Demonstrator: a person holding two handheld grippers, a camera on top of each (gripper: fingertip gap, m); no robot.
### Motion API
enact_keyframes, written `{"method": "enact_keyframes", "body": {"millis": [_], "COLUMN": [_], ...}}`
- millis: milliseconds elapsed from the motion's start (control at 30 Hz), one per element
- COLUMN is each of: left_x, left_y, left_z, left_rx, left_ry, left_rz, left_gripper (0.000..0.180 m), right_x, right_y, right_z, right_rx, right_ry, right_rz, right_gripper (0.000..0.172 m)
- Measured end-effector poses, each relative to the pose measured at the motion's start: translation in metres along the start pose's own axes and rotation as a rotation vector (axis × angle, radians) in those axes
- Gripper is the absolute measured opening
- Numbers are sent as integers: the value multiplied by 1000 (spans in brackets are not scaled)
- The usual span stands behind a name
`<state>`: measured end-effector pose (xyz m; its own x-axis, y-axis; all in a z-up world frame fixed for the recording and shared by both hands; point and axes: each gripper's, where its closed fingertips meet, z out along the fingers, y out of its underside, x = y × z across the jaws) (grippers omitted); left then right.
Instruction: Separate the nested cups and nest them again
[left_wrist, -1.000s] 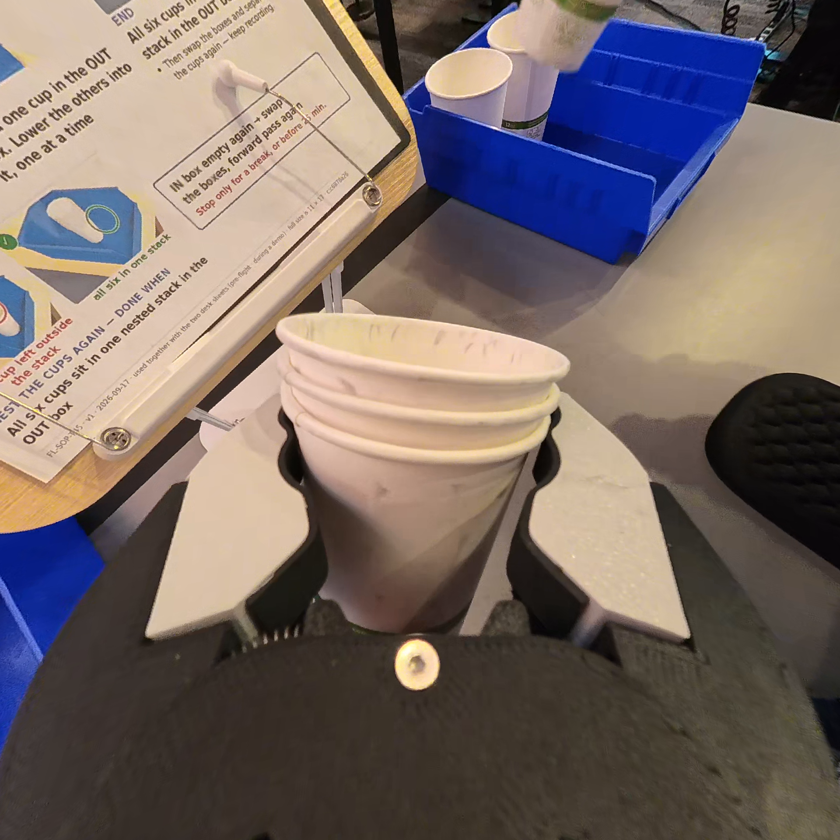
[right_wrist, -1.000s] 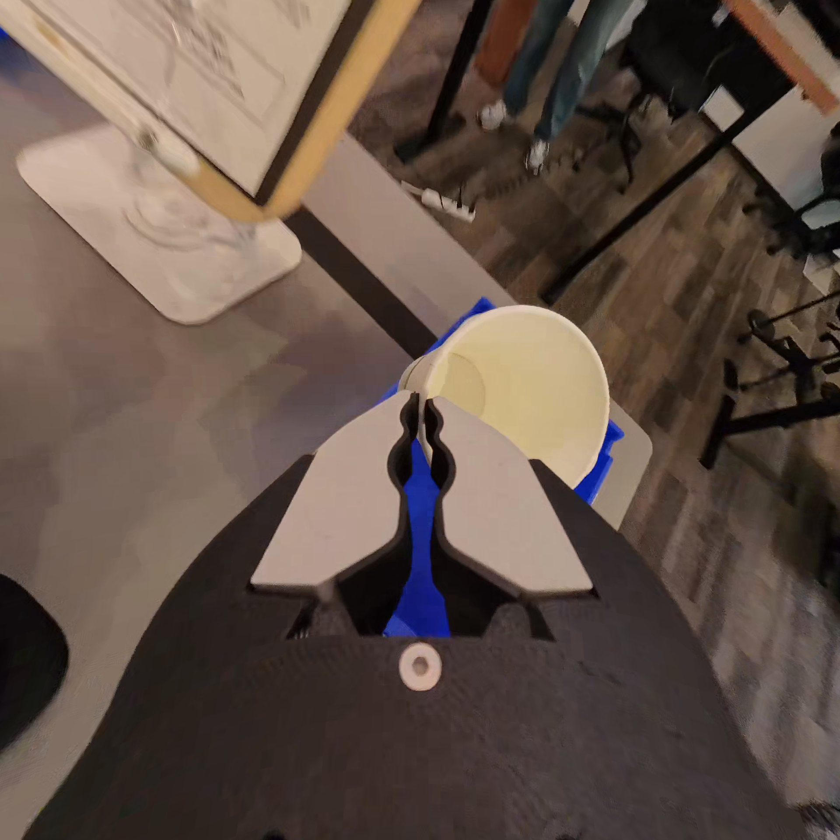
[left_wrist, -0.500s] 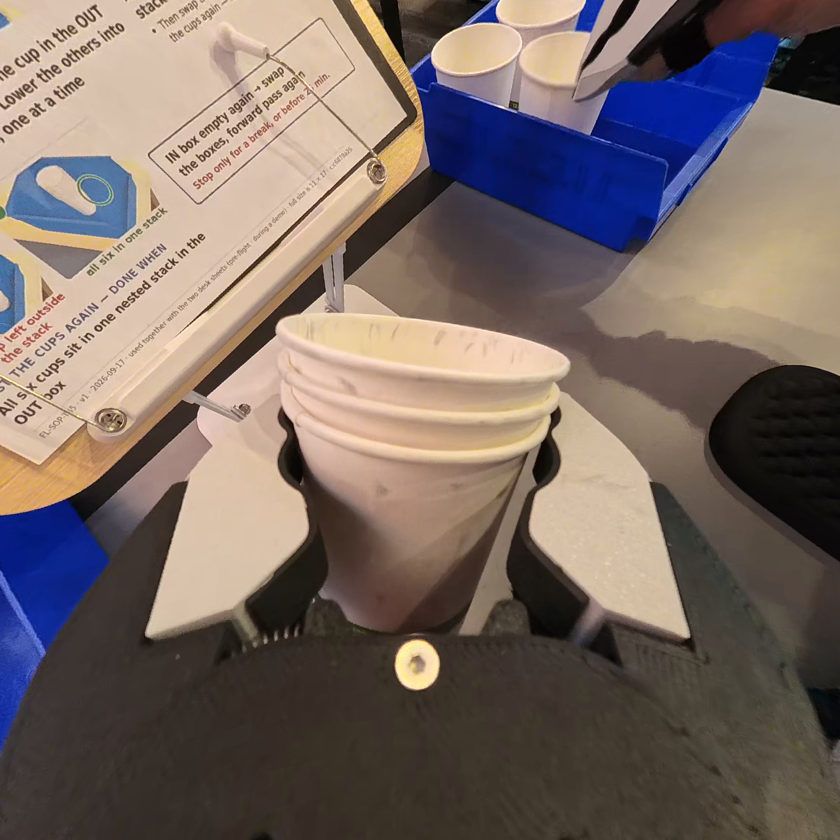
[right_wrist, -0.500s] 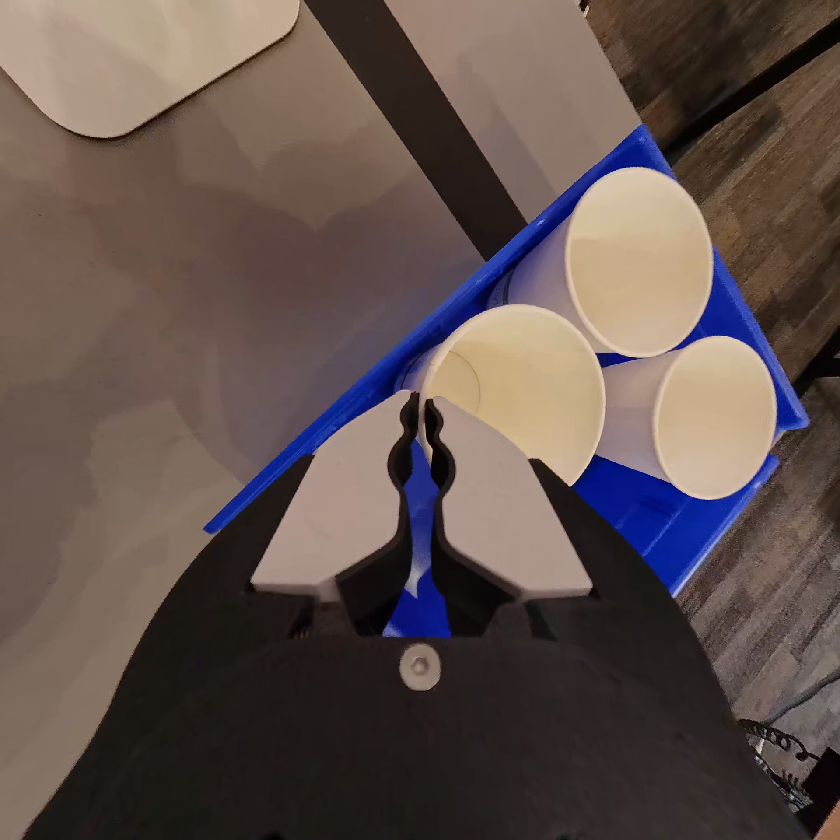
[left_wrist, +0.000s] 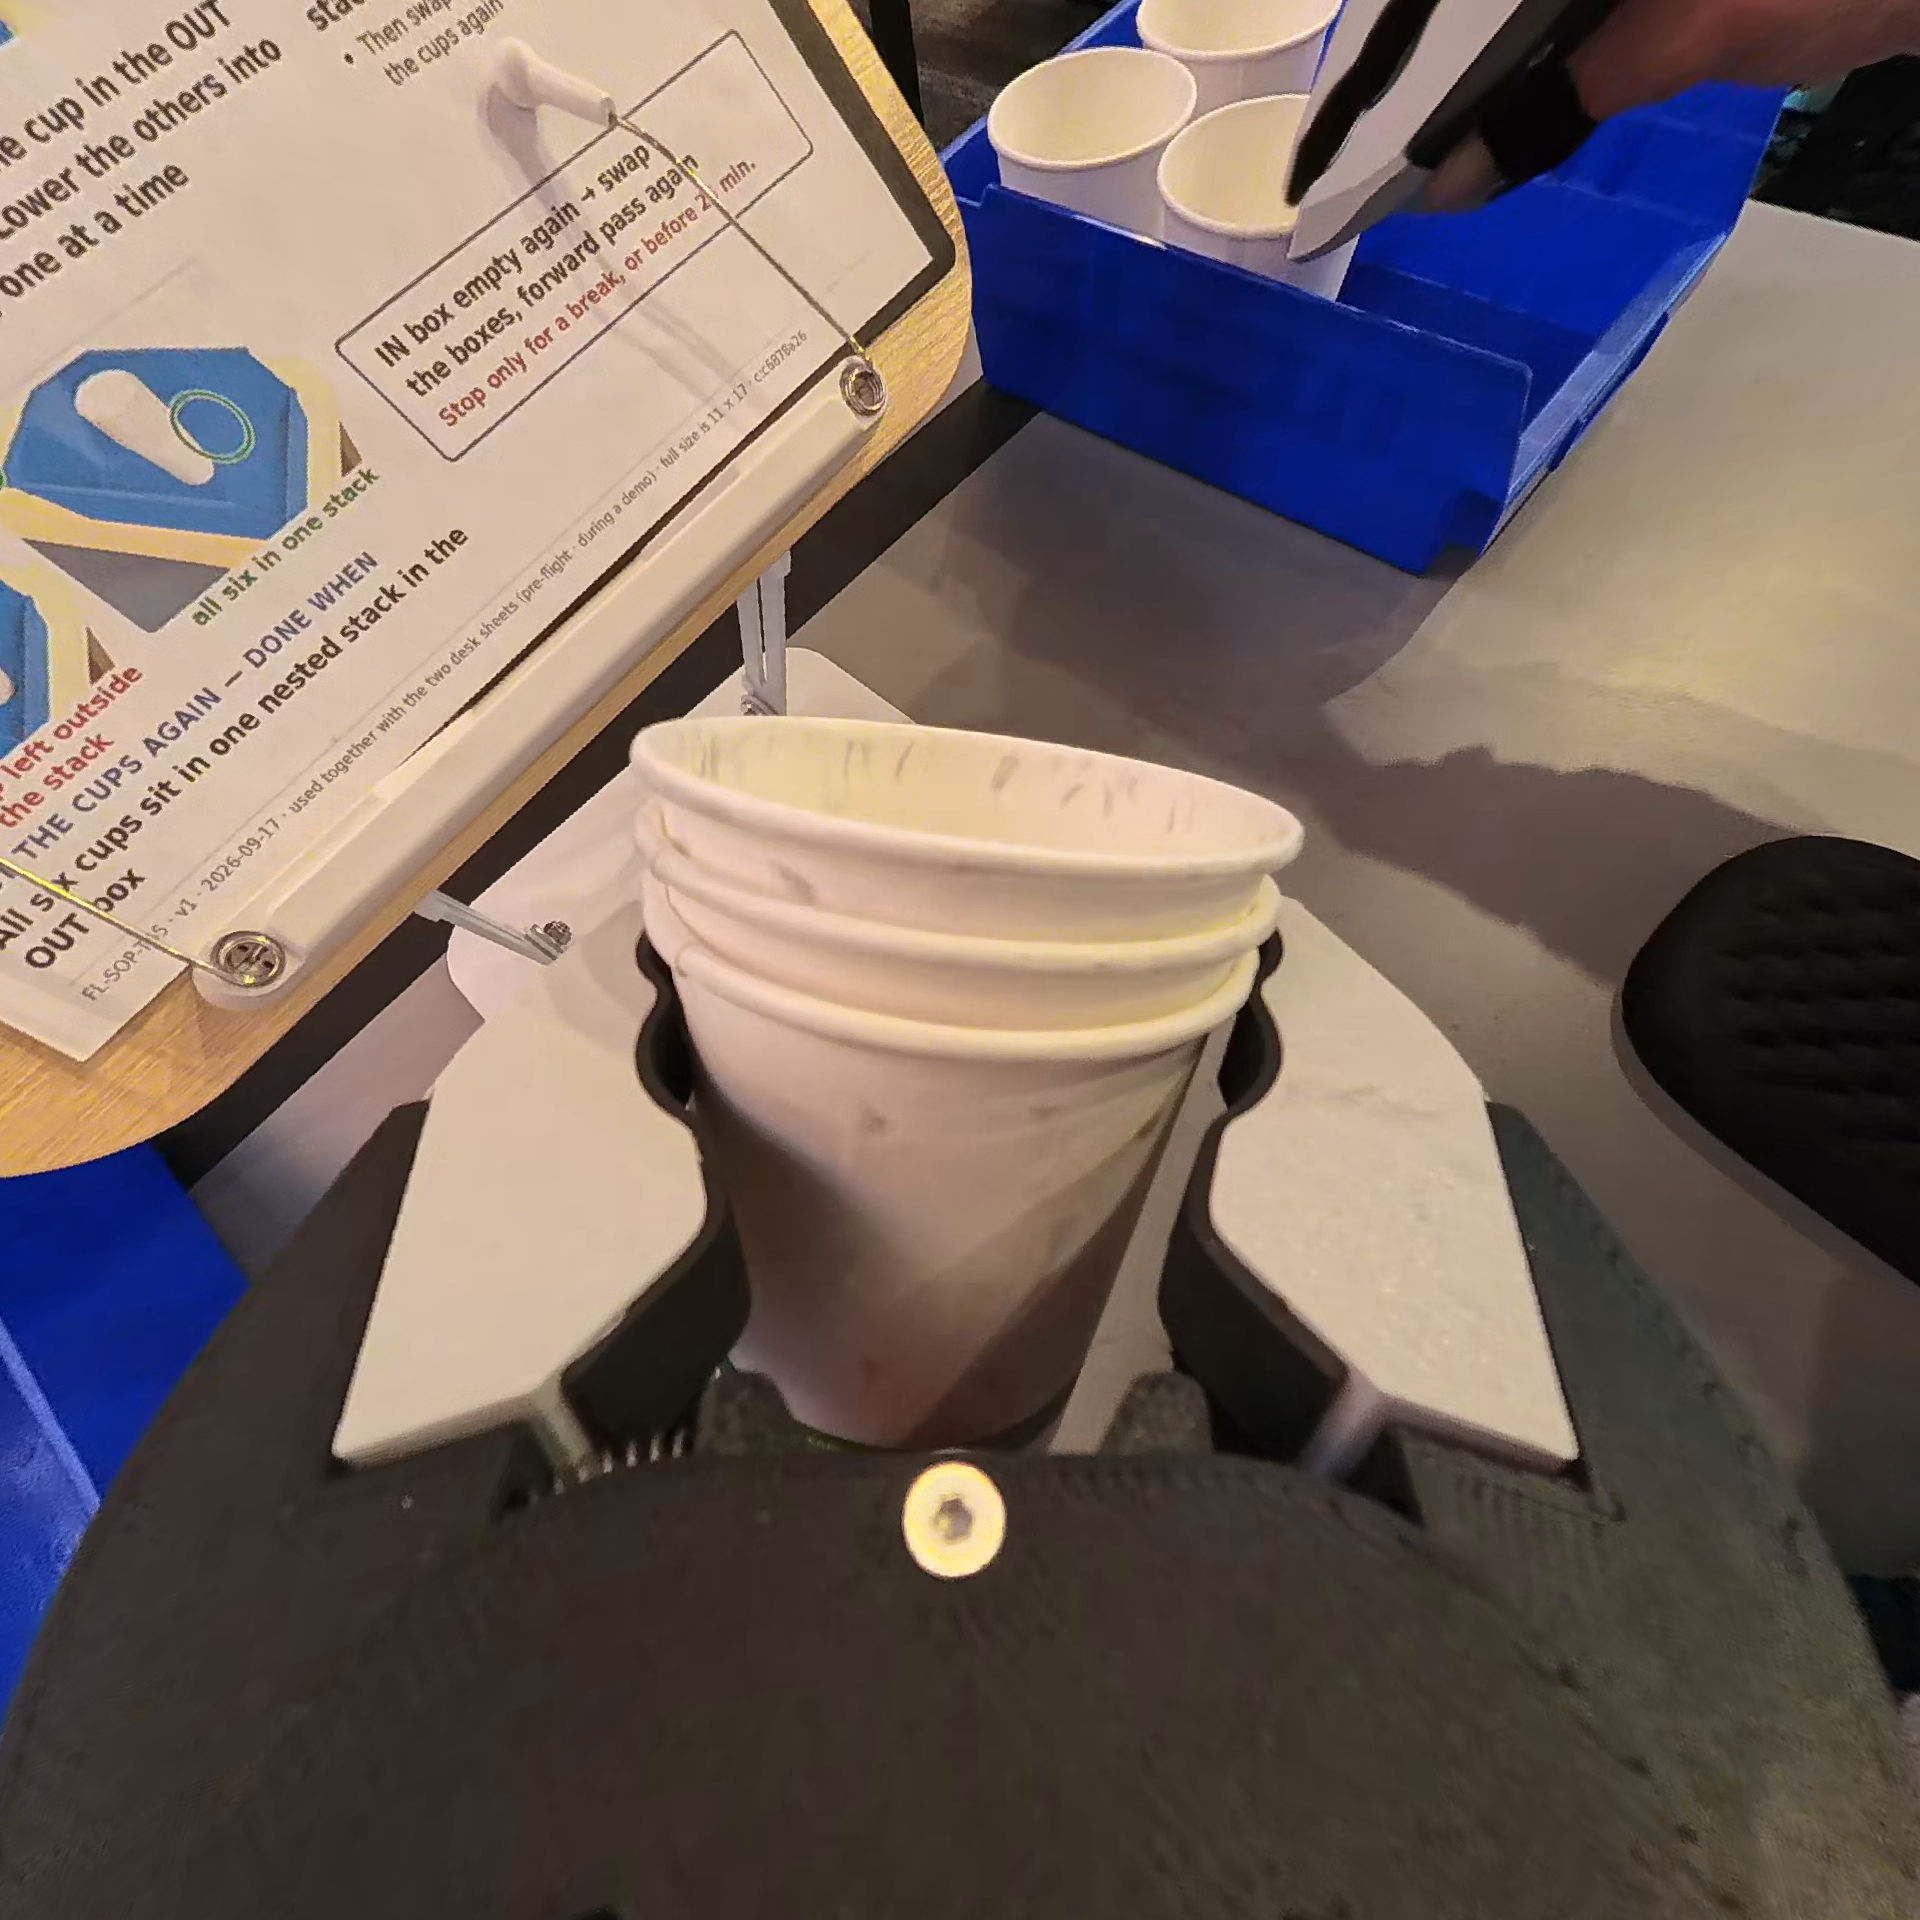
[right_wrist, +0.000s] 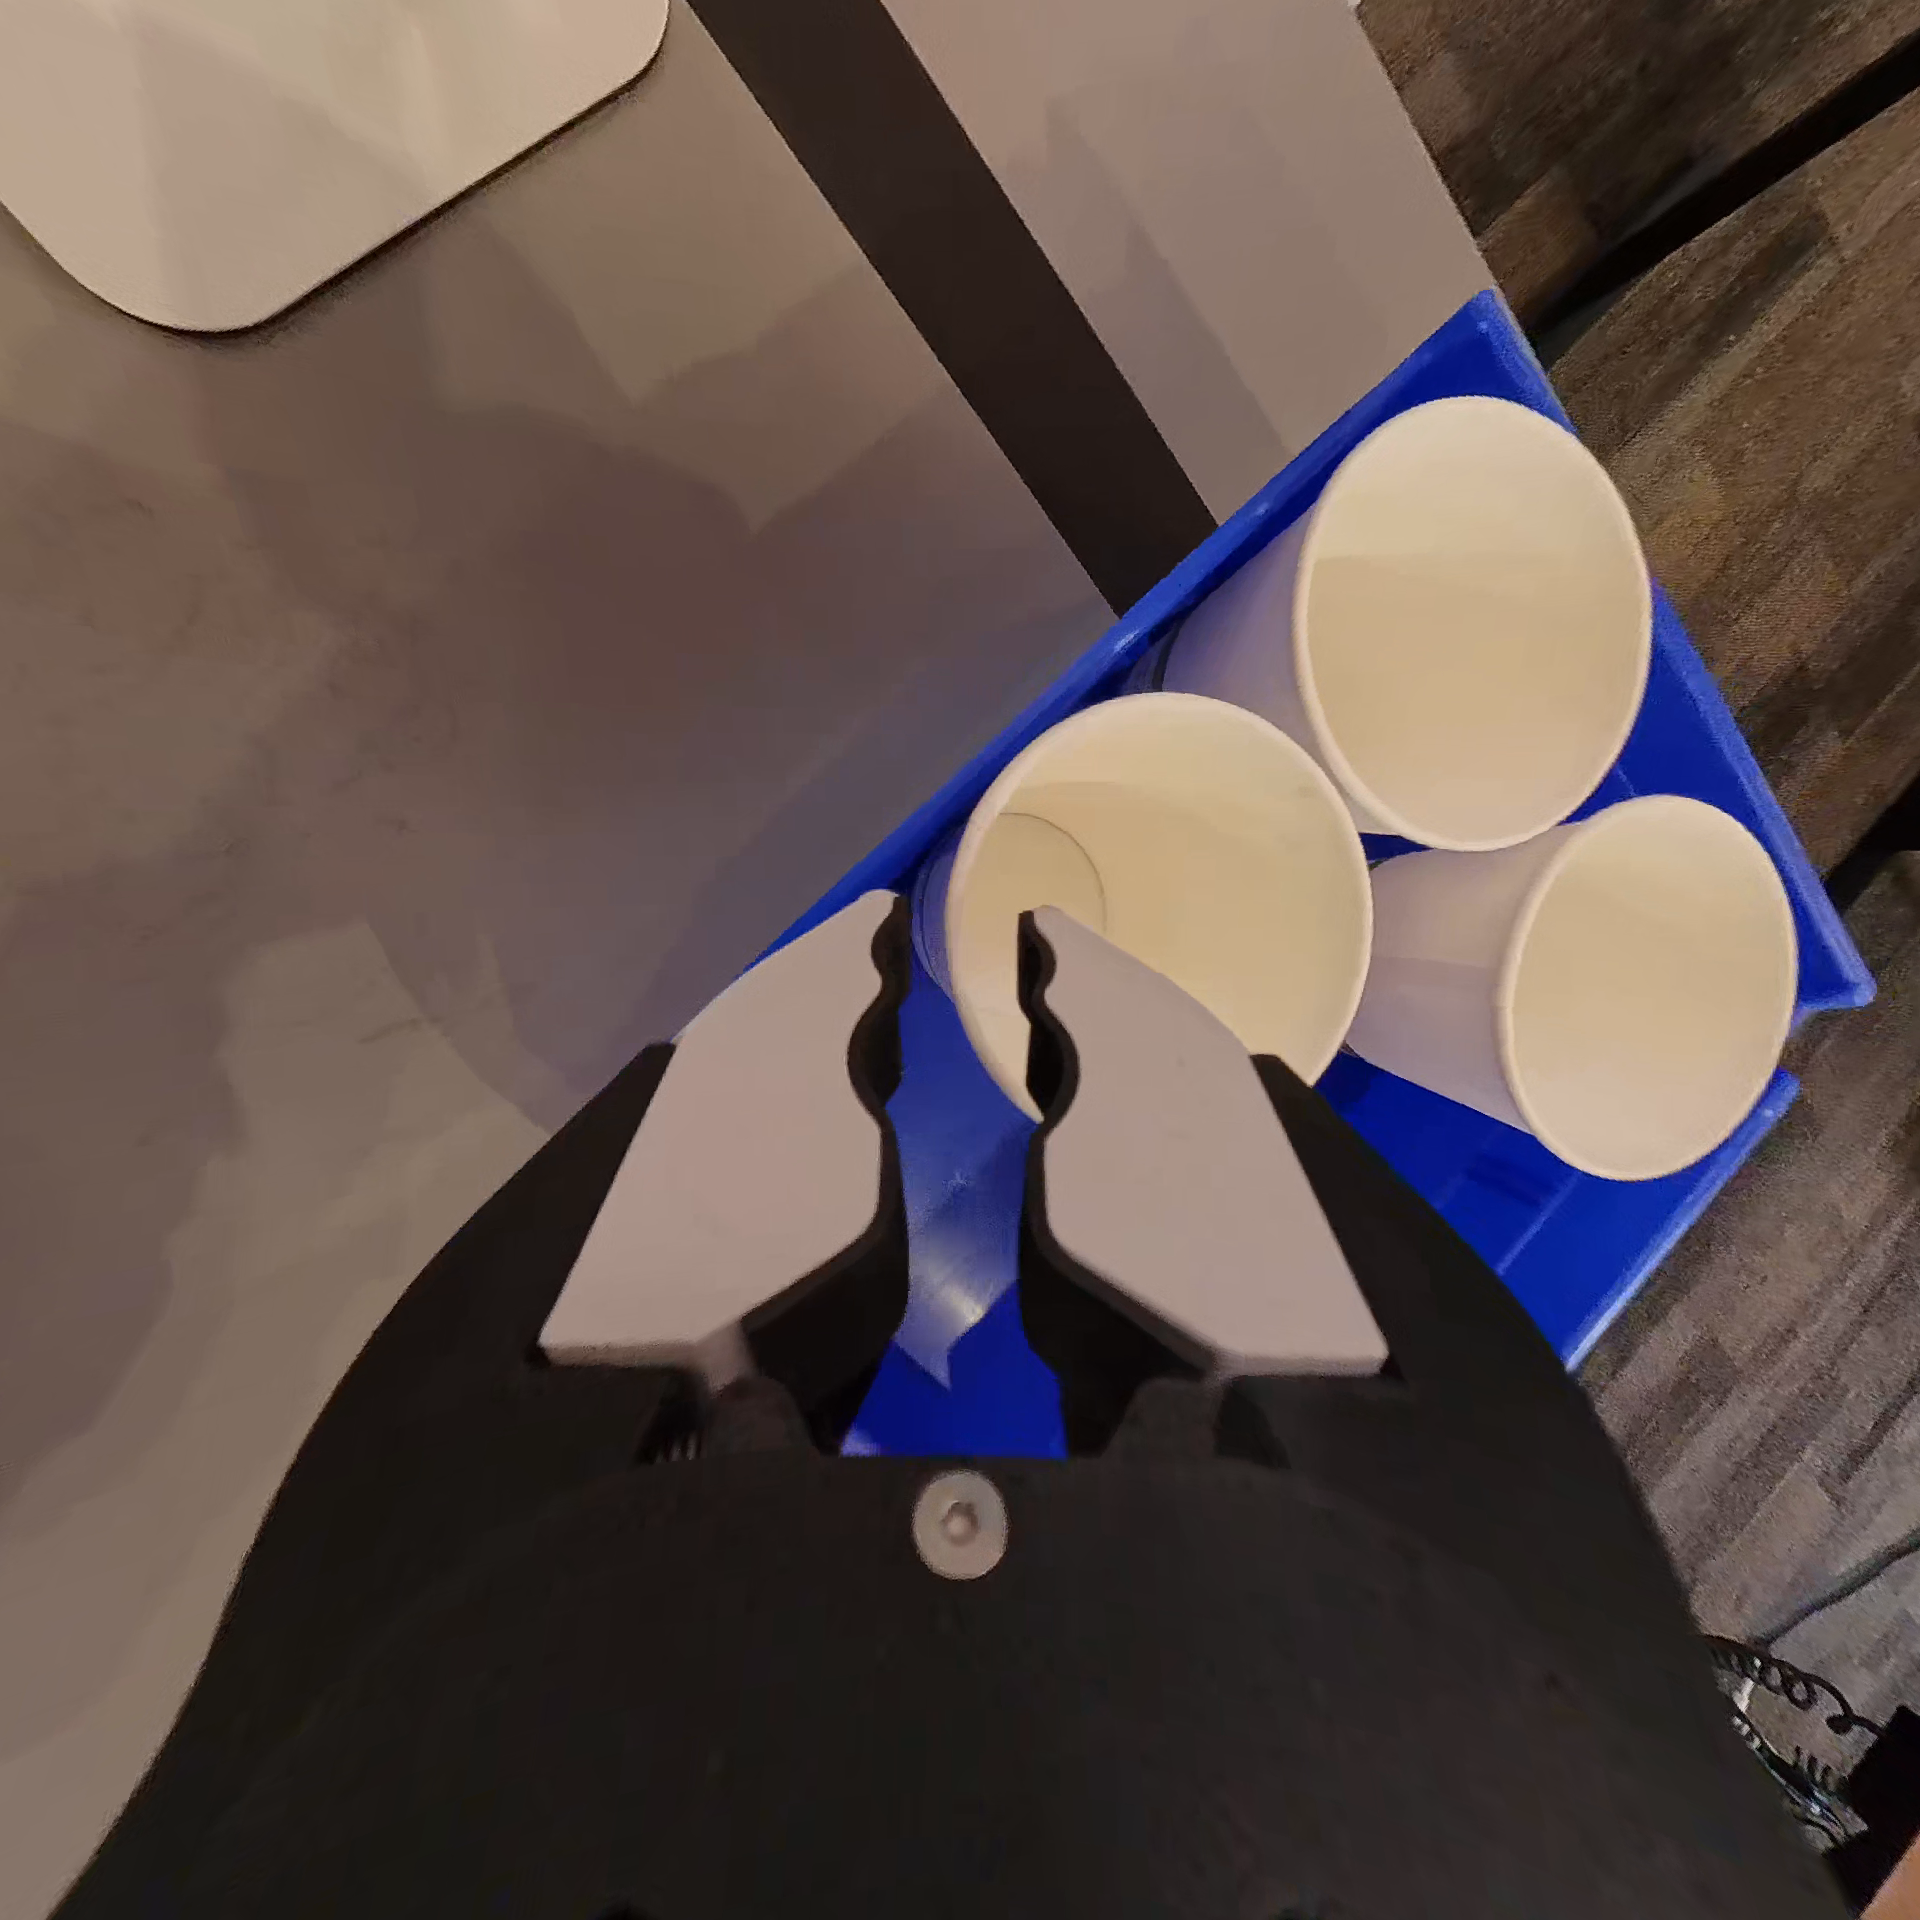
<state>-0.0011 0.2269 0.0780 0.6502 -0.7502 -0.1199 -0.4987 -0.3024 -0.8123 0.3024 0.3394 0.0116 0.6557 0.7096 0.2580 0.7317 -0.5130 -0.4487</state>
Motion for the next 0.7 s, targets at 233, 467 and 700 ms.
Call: {"method": "enact_keyframes", "body": {"millis": [233, 467, 700], "left_x": [2, 11, 17], "left_y": [-4, -8, -8], "left_z": [-1, 5, 1], "left_rx": [6, 6, -12], "left_ry": [-3, 3, -28], "left_rz": [10, 45, 112], "left_gripper": [101, 101, 102], "right_x": [-23, -157, -254], "right_y": [-41, -132, -175], "right_z": [-70, -141, -159], "right_rx": [226, 622, 717], "right_ry": [16, -352, -612], "right_rz": [-5, -84, -167], "right_gripper": [21, 13, 13]}}
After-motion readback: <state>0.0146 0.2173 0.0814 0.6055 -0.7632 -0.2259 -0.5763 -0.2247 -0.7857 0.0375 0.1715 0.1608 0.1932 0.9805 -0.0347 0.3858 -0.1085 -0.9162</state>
